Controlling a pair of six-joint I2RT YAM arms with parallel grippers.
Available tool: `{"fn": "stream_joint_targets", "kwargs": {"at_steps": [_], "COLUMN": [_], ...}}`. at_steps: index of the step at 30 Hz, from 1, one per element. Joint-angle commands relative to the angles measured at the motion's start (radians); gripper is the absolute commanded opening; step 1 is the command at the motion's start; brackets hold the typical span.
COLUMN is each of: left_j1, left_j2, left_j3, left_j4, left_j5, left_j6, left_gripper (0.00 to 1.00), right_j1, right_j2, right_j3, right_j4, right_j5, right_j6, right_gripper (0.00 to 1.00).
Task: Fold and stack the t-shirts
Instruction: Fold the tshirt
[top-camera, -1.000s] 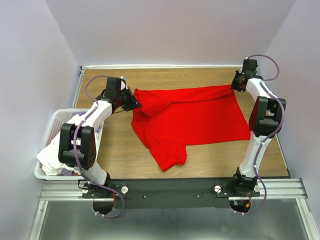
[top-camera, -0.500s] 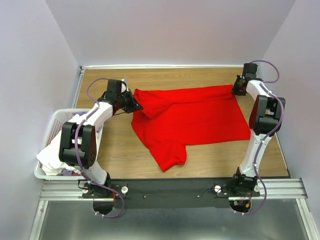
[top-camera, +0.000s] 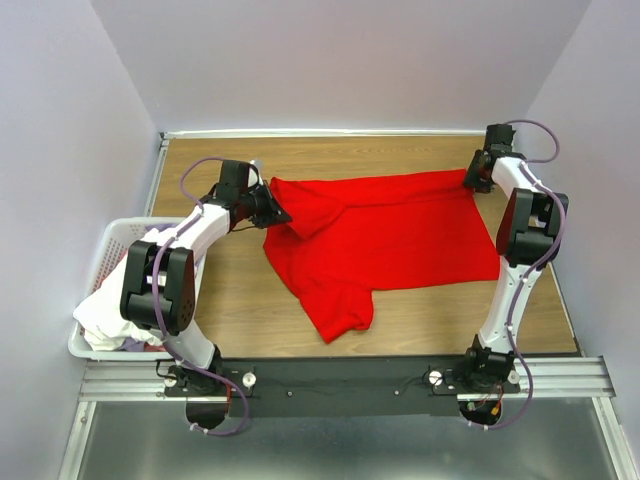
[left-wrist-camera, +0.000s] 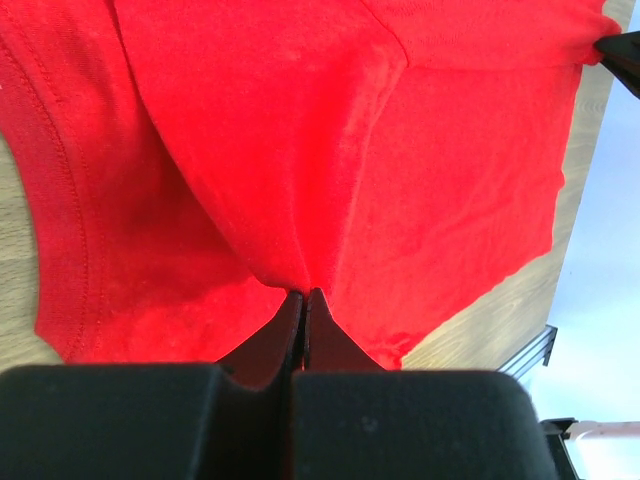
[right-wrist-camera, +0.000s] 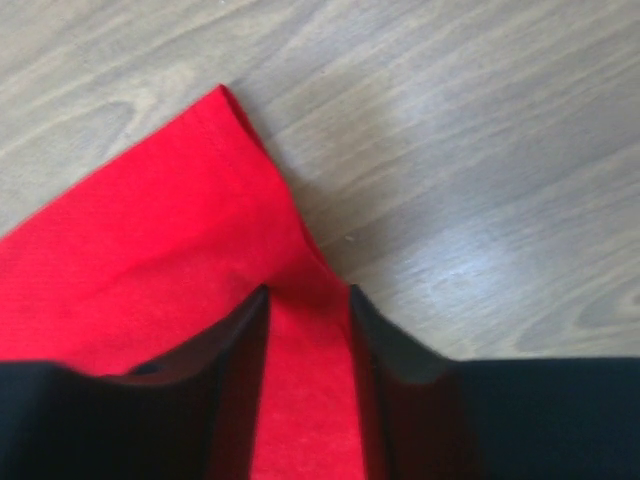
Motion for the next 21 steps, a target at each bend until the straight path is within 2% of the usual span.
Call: {"fn": "stream_joint_targets", "kwargs": {"at_steps": [1,7,16,21], "left_j1": [-0.01,-0.02,-0.02,-0.019], "left_j2": [0.007,0.014,0.11,0.26], "left_j3": [0.006,0.019,0.133,0.3], "left_j4": [0.005,0.004,-0.015,-0.045], "left_j5": [0.036,0.038,-0.013,-0.088], "left_j6": [0.011,0.011,0.064,0.109], "left_gripper": [0.0,0.0,0.0,0.0], "right_j1": [-0.008,0.001,0.1,0.278], "right_j2": [0.017,-0.055,-0.179,-0.173], "right_j3": [0.036,0.024,-0.045,-0.022], "right_j4": [-0.059,-0.095,-0.104,-0.102], "right_j5": [0.057,0.051,-0.126,-0.173], "right_j6": [-0.001,0.013,0.033,-0.024], "right_gripper": [0.5,0.66,0.67,0.66]}}
